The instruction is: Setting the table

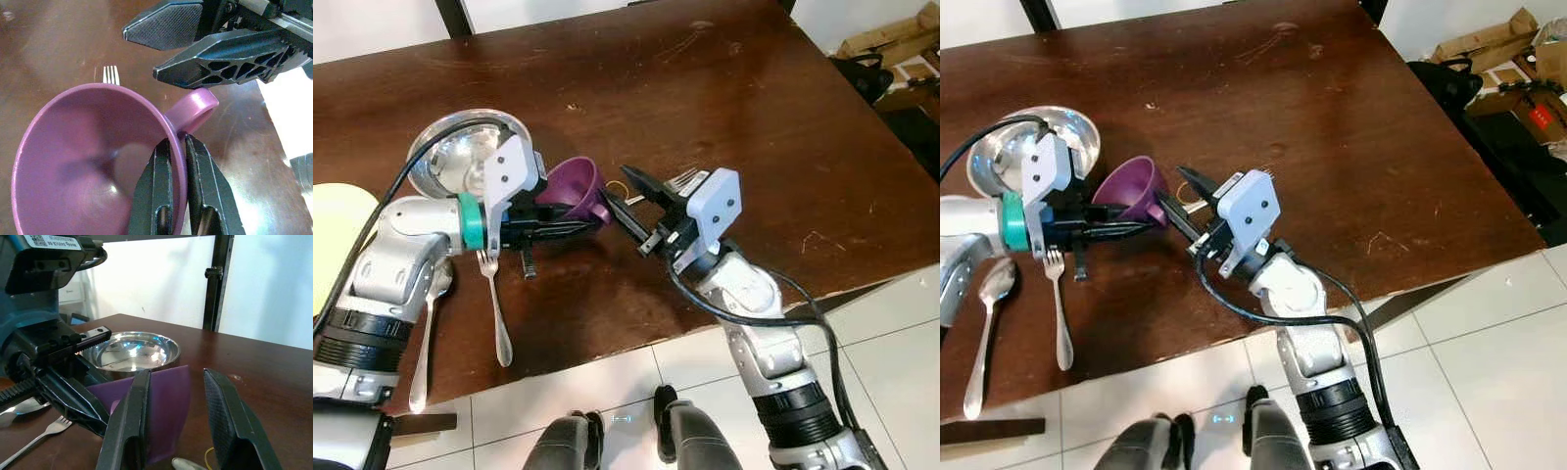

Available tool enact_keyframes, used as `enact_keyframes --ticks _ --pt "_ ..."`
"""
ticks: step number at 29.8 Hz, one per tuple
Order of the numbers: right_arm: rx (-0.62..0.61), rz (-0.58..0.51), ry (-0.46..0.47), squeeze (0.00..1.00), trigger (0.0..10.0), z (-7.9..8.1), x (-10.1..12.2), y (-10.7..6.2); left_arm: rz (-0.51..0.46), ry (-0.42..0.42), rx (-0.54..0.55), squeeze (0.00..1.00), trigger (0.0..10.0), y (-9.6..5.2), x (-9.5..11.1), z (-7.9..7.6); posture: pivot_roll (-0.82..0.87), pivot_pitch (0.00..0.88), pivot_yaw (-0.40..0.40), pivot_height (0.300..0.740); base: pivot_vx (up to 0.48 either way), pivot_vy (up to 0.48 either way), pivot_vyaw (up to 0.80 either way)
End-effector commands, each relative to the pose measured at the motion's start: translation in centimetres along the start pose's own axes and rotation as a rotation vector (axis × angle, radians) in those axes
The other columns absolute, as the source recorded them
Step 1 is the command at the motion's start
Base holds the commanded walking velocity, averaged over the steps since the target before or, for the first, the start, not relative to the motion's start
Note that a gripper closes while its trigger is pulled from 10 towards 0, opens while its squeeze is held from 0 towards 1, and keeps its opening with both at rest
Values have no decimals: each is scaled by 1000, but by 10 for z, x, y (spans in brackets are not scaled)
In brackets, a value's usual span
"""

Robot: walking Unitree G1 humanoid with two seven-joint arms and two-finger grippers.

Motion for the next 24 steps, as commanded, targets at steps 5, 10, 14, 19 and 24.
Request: enact_keyframes --ticks 5,10,14,19,24 --pt "61 18 4 0 10000 13 -4 -1 36 2 -29 0 10000 -2 -8 -6 30 181 106 740 0 0 0" --pt "67 5 -11 1000 10000 13 0 2 60 10 -40 0 10000 -2 -14 -9 29 182 107 740 0 0 0" --pt "68 4 -16 1000 10000 14 1 2 62 11 -39 0 10000 -2 -14 -9 29 184 108 740 0 0 0" --pt "97 41 -14 0 10000 20 -7 0 66 18 -29 0 10000 -2 -13 -4 30 186 108 740 0 0 0" --pt "104 83 2 0 10000 21 -18 -4 63 26 -22 0 10000 -3 -10 0 32 188 109 740 0 0 0"
Point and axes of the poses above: a point about 5 cm out from each wrist's last joint towards the gripper, its own y axis pointing out of the wrist towards the gripper, its own x axis along the axis of the wrist's last joint, z = x × y, the point moved 3 cm from there along y, pointing out of the wrist towards the gripper, and after that the axes turned 15 degrees about y, right-handed, at the moved point
